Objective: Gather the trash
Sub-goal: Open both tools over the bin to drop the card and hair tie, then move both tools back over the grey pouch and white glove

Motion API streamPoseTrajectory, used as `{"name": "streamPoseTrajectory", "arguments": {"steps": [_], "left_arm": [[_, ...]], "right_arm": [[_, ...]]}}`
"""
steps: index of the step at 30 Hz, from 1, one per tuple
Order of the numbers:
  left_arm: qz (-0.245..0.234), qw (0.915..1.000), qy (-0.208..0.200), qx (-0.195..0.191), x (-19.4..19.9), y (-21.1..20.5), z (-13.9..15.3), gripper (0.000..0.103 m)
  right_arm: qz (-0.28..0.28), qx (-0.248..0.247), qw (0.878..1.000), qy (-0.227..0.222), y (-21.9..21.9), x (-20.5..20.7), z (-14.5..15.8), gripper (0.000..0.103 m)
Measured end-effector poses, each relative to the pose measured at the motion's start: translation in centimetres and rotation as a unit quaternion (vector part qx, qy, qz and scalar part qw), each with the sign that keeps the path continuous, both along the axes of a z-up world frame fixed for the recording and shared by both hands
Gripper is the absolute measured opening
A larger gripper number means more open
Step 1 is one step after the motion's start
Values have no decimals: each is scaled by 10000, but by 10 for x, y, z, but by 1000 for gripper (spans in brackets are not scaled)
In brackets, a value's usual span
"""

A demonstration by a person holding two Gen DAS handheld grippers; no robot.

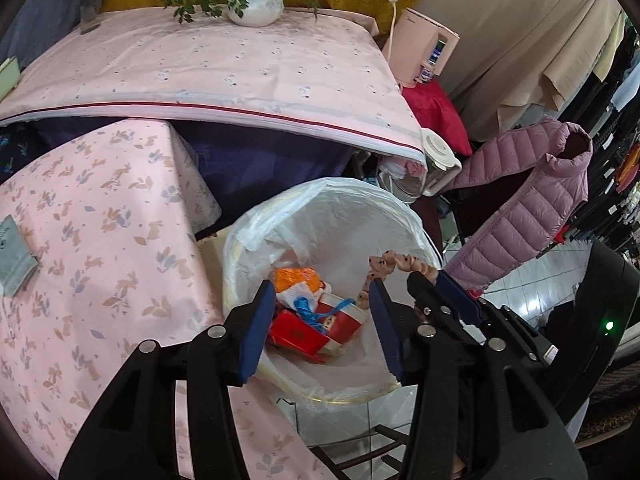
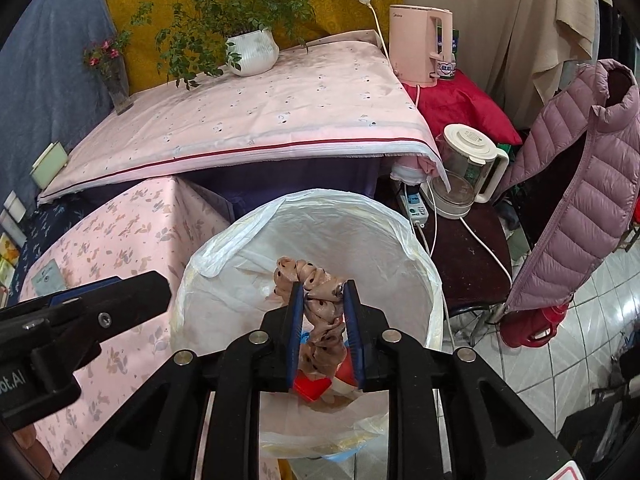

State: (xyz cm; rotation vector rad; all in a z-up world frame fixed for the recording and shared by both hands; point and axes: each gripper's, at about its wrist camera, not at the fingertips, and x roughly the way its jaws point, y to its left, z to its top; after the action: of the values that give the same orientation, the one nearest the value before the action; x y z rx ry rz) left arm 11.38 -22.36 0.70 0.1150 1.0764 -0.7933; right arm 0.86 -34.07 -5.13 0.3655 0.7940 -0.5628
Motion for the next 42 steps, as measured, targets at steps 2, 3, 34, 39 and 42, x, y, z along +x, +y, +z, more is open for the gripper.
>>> {"name": "streamPoseTrajectory", "arguments": {"steps": [2,3,34,39,42], "left_arm": [[111,9999,-63,17,4,6,2,46],[161,9998,-81,25,6,10,3,46],[2401,9671,-561,624,82,200,-8,51],[2814,9544,-537,839,95,238,-17,53],[3056,9460,-531,945,102,263,-23,54]], "right_arm": [[22,-25,10000,0,1,2,1,24],[27,-38,10000,-5,2,3,2,26],[1816,-390,9826,74,160,105,18,44],[2197,-404,9747,105,198,127,16,45],[2389,-379,9702,123,217,140,14,46]]}}
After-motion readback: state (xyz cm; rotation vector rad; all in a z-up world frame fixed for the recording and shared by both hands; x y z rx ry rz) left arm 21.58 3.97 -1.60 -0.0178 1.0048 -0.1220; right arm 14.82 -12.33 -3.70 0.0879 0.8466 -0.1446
